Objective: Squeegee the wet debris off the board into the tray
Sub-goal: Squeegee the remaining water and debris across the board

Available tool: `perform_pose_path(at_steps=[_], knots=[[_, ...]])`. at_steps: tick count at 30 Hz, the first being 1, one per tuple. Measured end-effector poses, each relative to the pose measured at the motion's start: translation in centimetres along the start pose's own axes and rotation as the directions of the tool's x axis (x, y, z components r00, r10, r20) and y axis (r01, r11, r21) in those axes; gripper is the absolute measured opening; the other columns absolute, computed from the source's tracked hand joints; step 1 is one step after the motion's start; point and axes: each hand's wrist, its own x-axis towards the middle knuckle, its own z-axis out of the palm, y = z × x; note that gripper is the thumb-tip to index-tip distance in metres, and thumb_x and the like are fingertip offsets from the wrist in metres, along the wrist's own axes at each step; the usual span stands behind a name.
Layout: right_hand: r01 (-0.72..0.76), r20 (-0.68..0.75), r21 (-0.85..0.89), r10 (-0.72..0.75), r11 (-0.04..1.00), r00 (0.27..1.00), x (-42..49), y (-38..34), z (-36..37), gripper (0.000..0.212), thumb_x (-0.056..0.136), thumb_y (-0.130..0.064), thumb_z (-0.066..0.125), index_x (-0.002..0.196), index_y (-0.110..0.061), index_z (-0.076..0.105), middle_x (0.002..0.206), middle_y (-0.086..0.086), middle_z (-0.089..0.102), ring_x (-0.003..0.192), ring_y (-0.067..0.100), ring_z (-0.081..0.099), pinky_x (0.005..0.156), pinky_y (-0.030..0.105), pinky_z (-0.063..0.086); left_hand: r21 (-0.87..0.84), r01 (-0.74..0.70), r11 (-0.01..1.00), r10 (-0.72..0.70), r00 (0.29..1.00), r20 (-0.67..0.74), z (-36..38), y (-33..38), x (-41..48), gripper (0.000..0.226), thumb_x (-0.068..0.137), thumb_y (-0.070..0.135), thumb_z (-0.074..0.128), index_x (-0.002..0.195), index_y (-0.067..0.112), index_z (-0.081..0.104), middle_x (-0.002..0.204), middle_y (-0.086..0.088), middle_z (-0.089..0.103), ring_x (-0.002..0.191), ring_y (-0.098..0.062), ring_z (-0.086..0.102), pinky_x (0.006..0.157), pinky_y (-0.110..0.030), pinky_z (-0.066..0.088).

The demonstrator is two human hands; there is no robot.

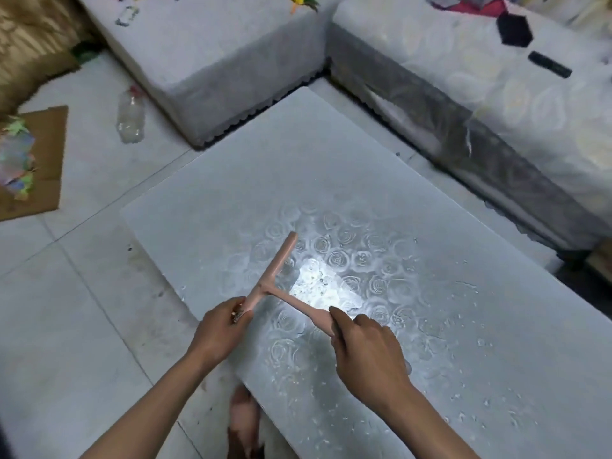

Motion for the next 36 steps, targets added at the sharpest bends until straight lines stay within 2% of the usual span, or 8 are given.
perform_pose_path(at_steps=[9,13,16,19,24,31,33,36], knots=[[-0.188,0.036,-0.011,0.188,0.982,0.982,6.7,-3.3,-0.2,0.037,0.097,-0.028,0.034,0.134,-0.032,0.036,0.088,-0.001,0.048,0.073,0.023,0.039,0.062,0.031,0.031,0.019,-0.052,0.998,0.048,0.984,0.171,-2.8,-0.5,10.0,0.043,0.092,0.043,0.057,0.129,0.020,0.056,0.124,0.001,0.059,0.107,-0.019,0.060,0.092,-0.034,0.047],[-0.200,0.060,0.011,0.199,0.980,0.978,13.8,-9.3,1.1,0.032,0.099,-0.029,0.032,0.131,-0.030,0.038,0.086,0.001,0.048,0.072,0.026,0.043,0.060,0.031,0.033,0.089,-0.097,0.991,0.084,0.987,0.140,-7.0,-3.2,16.3,0.028,0.094,0.030,0.053,0.120,0.021,0.061,0.116,-0.003,0.061,0.104,-0.022,0.060,0.085,-0.031,0.045],[-0.147,0.085,0.009,0.146,0.989,0.986,19.8,-14.9,2.7,0.040,0.097,-0.022,0.036,0.136,-0.028,0.035,0.099,0.007,0.056,0.086,0.029,0.056,0.062,0.030,0.031,0.169,-0.096,0.981,0.085,0.994,0.074,-10.9,-6.7,20.9,0.024,0.094,0.017,0.050,0.113,0.013,0.063,0.105,-0.010,0.063,0.099,-0.031,0.061,0.077,-0.033,0.046],[-0.086,0.115,0.026,0.082,0.996,0.990,24.5,-19.9,3.7,0.050,0.091,-0.011,0.044,0.138,-0.024,0.034,0.105,0.013,0.054,0.093,0.030,0.055,0.065,0.031,0.030,0.312,-0.118,0.943,0.128,0.992,-0.012,-14.7,-10.1,24.2,0.036,0.094,0.014,0.052,0.129,0.005,0.057,0.117,-0.022,0.059,0.106,-0.040,0.056,0.087,-0.044,0.046],[-0.081,0.289,0.075,0.056,0.994,0.956,31.6,-27.3,5.6,0.061,0.086,-0.006,0.051,0.139,-0.023,0.029,0.114,0.017,0.045,0.103,0.035,0.048,0.075,0.045,0.048,0.361,-0.062,0.931,0.099,0.991,-0.085,-20.0,-16.2,29.2,0.042,0.094,0.013,0.052,0.135,0.004,0.051,0.117,-0.026,0.054,0.107,-0.040,0.051,0.086,-0.045,0.045],[-0.093,0.306,0.038,0.077,0.995,0.949,31.2,-26.5,8.5,0.066,0.086,-0.001,0.046,0.143,-0.022,0.022,0.115,0.019,0.045,0.098,0.035,0.054,0.069,0.038,0.040,0.399,-0.162,0.902,0.191,0.981,-0.035,-18.8,-16.8,29.7,0.039,0.093,0.006,0.052,0.131,0.008,0.056,0.104,-0.020,0.054,0.092,-0.036,0.051,0.065,-0.044,0.045],[-0.103,0.269,0.044,0.087,0.994,0.959,28.5,-24.6,9.4,0.068,0.087,-0.003,0.042,0.147,-0.025,0.017,0.111,0.017,0.048,0.094,0.032,0.057,0.067,0.036,0.037,0.382,-0.207,0.901,0.230,0.973,-0.016,-17.2,-16.0,28.3,0.040,0.090,0.003,0.056,0.130,0.008,0.059,0.099,-0.021,0.055,0.087,-0.038,0.051,0.065,-0.044,0.044],[-0.210,0.277,0.030,0.194,0.977,0.941,22.8,-20.1,10.2,0.069,0.089,-0.009,0.037,0.148,-0.035,0.014,0.107,0.012,0.050,0.090,0.029,0.059,0.064,0.031,0.037,0.291,-0.324,0.900,0.297,0.946,0.132,-13.4,-14.5,25.1,0.041,0.086,0.004,0.062,0.127,0.010,0.062,0.092,-0.019,0.056,0.085,-0.036,0.054,0.071,-0.042,0.045]])
